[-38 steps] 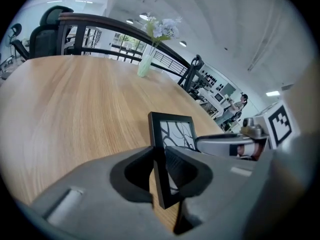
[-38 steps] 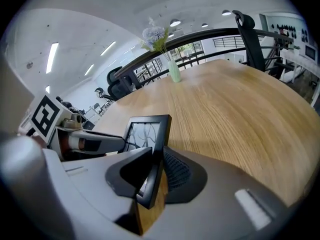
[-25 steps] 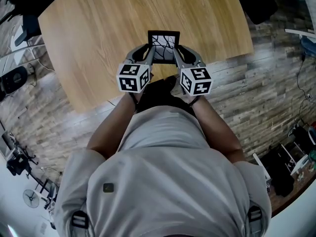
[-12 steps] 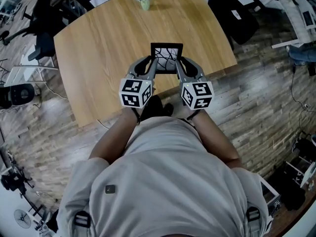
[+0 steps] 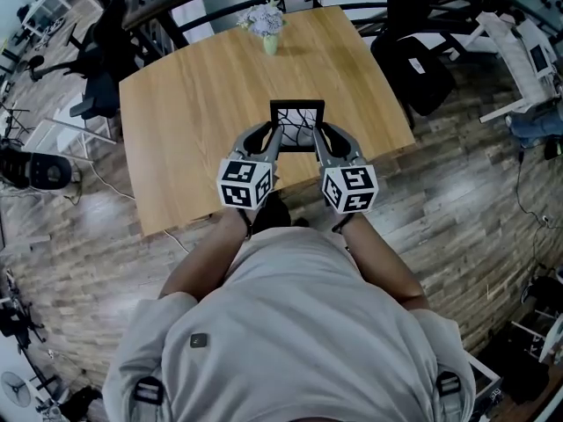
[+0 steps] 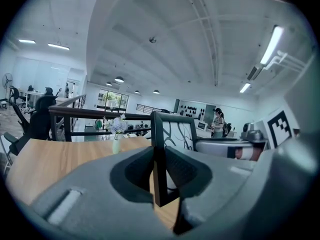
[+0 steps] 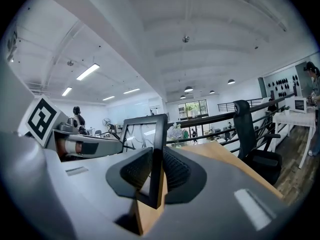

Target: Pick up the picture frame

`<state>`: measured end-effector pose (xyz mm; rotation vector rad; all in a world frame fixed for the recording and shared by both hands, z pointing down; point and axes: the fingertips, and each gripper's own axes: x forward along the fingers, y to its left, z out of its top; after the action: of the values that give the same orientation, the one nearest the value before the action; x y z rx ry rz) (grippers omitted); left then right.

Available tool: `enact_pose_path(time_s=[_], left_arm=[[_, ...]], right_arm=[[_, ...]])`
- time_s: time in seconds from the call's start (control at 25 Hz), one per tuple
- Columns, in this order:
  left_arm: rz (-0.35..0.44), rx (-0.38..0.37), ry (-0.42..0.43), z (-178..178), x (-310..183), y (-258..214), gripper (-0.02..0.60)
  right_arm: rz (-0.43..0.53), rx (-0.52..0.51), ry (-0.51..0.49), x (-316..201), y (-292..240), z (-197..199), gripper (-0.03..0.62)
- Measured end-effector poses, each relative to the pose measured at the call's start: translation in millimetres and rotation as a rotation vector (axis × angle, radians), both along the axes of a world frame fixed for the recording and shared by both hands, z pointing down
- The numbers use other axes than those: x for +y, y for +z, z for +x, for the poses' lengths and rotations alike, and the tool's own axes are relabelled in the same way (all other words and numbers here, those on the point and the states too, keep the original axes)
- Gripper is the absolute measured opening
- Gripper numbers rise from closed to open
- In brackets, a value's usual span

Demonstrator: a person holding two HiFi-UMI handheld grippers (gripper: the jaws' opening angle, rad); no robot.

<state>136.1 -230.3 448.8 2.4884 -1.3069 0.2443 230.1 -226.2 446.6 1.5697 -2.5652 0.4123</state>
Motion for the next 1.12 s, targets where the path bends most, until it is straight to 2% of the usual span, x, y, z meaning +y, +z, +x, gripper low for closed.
enact_pose_path(time_s=[0.36,0.64,0.88,1.12], left_arm=[[0.006,-0.024,-0.034,-23,22,-11,0.074],[0.009,-0.004,-0.042,-54,41,-13,0.074],[0.018,0.012,-0.011,-94,67,-19,0.074],[0.031,0.025,0.030,-143,118,-26,0.074]], right_arm=[[-0.002,-0.035,-0.040,17,-9,-22,0.075],[0.013,-0.029,-0.042,37,-12,-53,0.075],[0.020,-0.024,-0.017,68,-18,-93,0.075],[0.038,-0.025,0.024,122,-27,-142,0.075]])
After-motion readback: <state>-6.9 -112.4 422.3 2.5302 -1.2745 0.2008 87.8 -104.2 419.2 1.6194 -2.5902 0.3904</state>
